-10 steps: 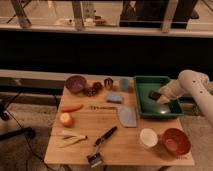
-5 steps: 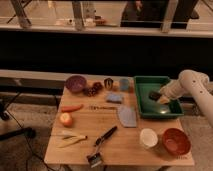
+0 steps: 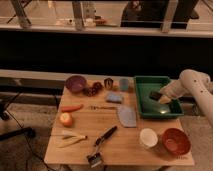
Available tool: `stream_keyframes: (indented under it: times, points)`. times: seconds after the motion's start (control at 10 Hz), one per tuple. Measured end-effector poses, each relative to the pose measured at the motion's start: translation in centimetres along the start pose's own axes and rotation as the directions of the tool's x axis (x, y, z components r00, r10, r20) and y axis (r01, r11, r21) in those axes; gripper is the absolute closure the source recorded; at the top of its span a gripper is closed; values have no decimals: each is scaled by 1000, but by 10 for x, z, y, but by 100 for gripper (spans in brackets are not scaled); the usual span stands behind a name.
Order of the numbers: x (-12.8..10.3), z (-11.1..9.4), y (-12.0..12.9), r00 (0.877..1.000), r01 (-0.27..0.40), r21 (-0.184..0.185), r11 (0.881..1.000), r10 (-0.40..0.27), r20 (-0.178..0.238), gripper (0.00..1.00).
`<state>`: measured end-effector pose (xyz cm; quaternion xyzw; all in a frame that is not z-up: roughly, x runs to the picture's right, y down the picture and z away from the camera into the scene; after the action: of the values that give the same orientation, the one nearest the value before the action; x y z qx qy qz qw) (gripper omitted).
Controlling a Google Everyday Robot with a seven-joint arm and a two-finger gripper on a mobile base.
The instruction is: Wipe tray with eraser
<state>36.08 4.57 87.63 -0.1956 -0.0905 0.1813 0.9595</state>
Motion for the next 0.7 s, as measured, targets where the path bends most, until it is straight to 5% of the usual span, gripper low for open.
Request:
stream_keyframes:
  times: [0.2, 0.7]
  points:
    - [-2, 1, -1, 1000, 4, -1, 1000, -4, 1, 72]
    - [-6, 12, 7, 999, 43, -59, 997, -44, -9, 26]
